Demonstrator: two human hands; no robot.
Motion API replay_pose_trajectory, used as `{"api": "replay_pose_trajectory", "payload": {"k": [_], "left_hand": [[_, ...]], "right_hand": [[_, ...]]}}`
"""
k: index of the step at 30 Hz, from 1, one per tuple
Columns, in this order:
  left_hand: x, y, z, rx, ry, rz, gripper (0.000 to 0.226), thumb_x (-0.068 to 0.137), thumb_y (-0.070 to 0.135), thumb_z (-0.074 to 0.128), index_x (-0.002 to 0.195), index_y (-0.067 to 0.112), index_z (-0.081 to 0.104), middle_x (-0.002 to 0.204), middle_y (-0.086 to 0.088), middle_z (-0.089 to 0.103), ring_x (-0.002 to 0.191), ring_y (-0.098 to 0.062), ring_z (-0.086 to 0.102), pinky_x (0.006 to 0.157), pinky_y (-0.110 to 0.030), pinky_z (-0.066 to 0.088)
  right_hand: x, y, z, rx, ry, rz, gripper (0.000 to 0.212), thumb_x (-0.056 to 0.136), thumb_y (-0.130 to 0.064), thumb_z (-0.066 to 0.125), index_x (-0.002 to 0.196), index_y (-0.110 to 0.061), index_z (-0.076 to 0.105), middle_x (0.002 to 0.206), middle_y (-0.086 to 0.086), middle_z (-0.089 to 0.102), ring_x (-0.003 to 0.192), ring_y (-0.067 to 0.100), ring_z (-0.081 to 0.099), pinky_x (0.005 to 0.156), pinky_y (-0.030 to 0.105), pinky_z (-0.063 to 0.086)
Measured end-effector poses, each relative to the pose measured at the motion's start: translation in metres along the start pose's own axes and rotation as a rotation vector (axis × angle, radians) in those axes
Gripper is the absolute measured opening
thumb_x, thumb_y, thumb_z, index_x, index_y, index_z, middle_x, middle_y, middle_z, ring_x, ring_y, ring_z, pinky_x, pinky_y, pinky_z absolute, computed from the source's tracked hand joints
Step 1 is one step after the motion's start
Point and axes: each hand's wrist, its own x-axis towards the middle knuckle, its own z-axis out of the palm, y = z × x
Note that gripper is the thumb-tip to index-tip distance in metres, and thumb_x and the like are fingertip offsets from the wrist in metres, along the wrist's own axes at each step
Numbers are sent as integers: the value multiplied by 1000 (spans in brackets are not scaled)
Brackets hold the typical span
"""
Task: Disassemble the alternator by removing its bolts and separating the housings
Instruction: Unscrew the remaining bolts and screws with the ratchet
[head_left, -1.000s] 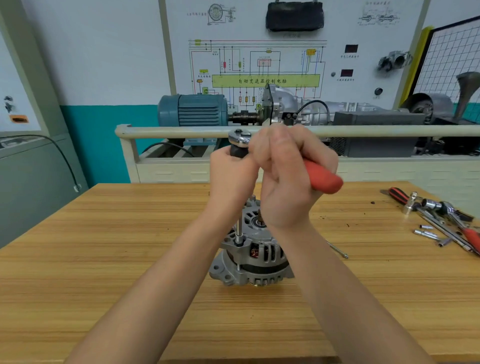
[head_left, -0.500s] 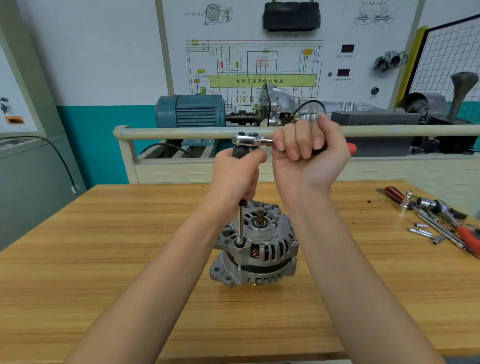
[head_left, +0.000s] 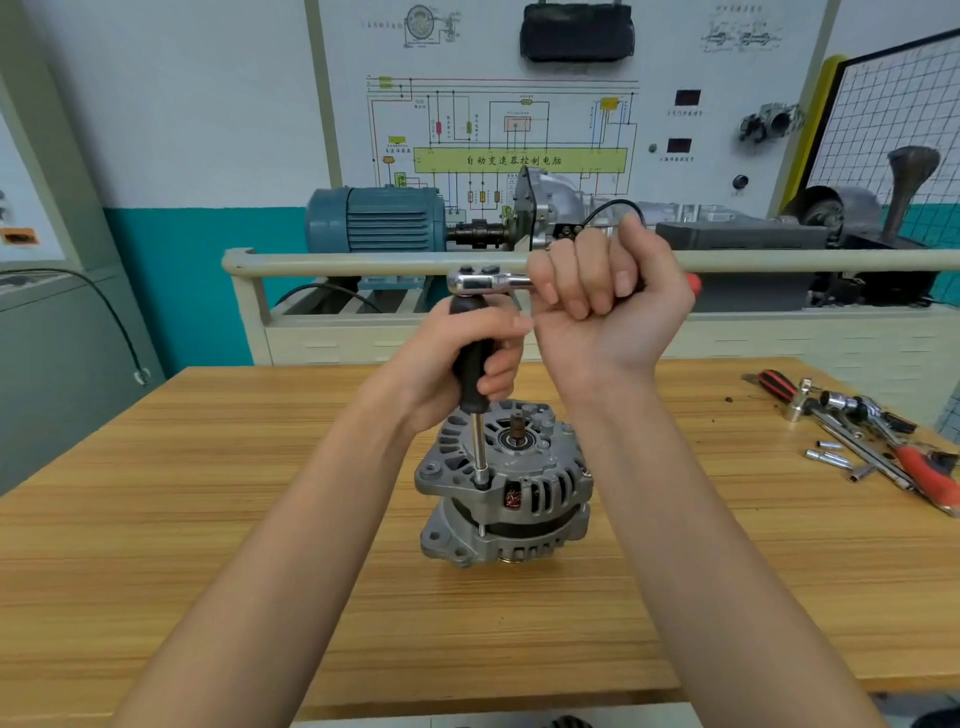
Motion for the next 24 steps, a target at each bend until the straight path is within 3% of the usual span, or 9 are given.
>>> {"api": "replay_pose_trajectory", "payload": {"k": [3, 7, 11, 13, 17, 20, 24], "left_hand": [[2, 1, 0, -57, -130, -65, 32, 75, 13, 60, 48, 16, 42, 36, 5, 31, 28, -5, 26, 35, -15, 26], [4, 2, 3, -64, -83, -119, 42, 83, 14, 49, 42, 19, 41, 33, 7, 26, 27, -3, 20, 34, -15, 17], [7, -2, 17, 90, 286, -37, 48, 92, 8, 51, 48, 19, 35, 36, 7, 25, 30, -7, 17, 36, -15, 17], [9, -6, 27, 160, 486, 17, 42, 91, 8, 53, 54, 17, 35, 38, 7, 29, 32, -8, 21, 36, -16, 20], [8, -11, 34, 211, 619, 98, 34, 88, 6, 56, 60, 15, 39, 47, 2, 35, 41, -10, 28, 38, -17, 24], [4, -10, 28, 168, 528, 92, 38, 86, 4, 57, 57, 17, 36, 43, 4, 31, 37, -11, 23, 37, -17, 21], [-1, -5, 13, 163, 250, 71, 36, 82, 3, 62, 52, 14, 44, 41, 0, 36, 35, -15, 30, 41, -21, 30]], "right_hand": [[8, -7, -10, 255, 129, 128, 45, 83, -13, 41, 39, -16, 34, 35, -3, 25, 31, 11, 23, 40, 22, 24], [7, -6, -8, 235, 160, 97, 46, 85, -12, 41, 39, -16, 34, 35, -4, 26, 32, 11, 24, 39, 23, 26], [-3, 0, 0, -105, 40, -106, 54, 94, -9, 34, 41, -18, 36, 37, -4, 28, 37, 11, 24, 45, 26, 28], [-12, 8, 7, -335, -87, -293, 47, 89, -5, 41, 44, -20, 42, 40, -4, 32, 39, 12, 26, 48, 30, 26], [-26, 23, 11, -589, -217, -537, 35, 78, -8, 50, 51, -30, 50, 46, -7, 39, 43, 12, 32, 50, 33, 25], [-16, 13, 8, -382, -241, -370, 41, 82, -6, 46, 44, -22, 44, 40, -8, 35, 38, 8, 28, 47, 27, 24], [7, -5, -9, 78, 12, 30, 49, 85, -12, 40, 37, -18, 35, 33, -5, 26, 33, 11, 19, 40, 23, 24]]}}
